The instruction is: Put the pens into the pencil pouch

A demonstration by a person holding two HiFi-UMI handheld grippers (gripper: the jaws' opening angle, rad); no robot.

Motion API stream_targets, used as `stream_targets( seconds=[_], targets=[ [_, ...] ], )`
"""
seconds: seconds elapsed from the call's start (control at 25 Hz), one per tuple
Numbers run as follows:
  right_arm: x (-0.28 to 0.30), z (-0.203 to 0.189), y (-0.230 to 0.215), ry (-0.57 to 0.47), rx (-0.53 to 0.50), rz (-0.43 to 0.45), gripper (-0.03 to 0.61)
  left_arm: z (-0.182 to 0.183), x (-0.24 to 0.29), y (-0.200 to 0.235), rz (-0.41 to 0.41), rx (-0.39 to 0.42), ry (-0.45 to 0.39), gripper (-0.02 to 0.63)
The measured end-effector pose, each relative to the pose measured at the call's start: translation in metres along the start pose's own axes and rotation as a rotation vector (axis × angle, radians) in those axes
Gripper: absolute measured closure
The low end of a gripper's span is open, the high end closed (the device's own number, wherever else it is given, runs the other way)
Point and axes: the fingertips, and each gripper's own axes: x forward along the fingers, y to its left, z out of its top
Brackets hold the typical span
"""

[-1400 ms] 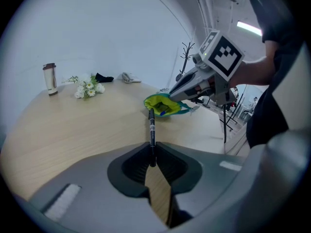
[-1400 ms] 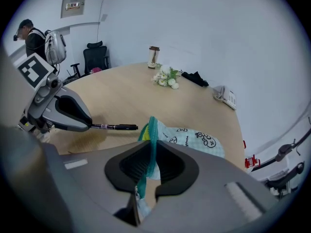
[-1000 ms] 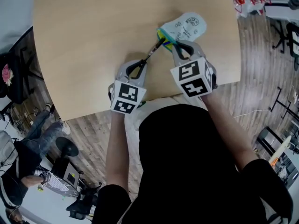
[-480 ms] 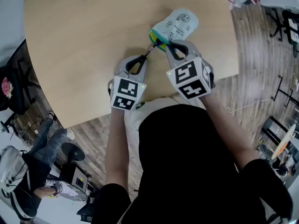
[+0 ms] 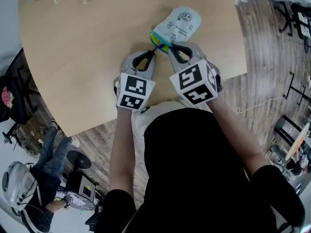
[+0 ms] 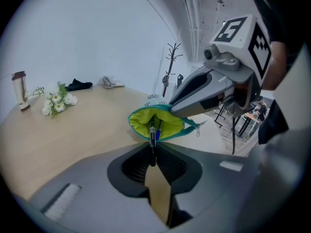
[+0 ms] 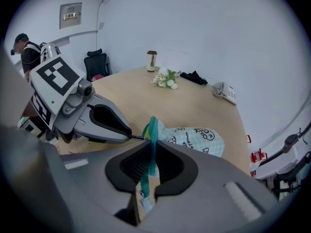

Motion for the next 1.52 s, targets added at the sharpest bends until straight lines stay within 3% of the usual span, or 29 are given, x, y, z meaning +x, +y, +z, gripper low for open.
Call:
stream_targets(
  seconds=[1.28,1.52],
  targets=[
    [-0.017,-0.014,0.0,-0.015,0.031,0.033,0.543,0.035,0.034,-0.016,-0.026,0.022,-0.062,0.575],
    [-0.013,-0.009,-0.001,-0.016,0.023,0.039,0.543,0.038,0.03,-0.01,-0.014,0.014,-0.079,0.537]
  ],
)
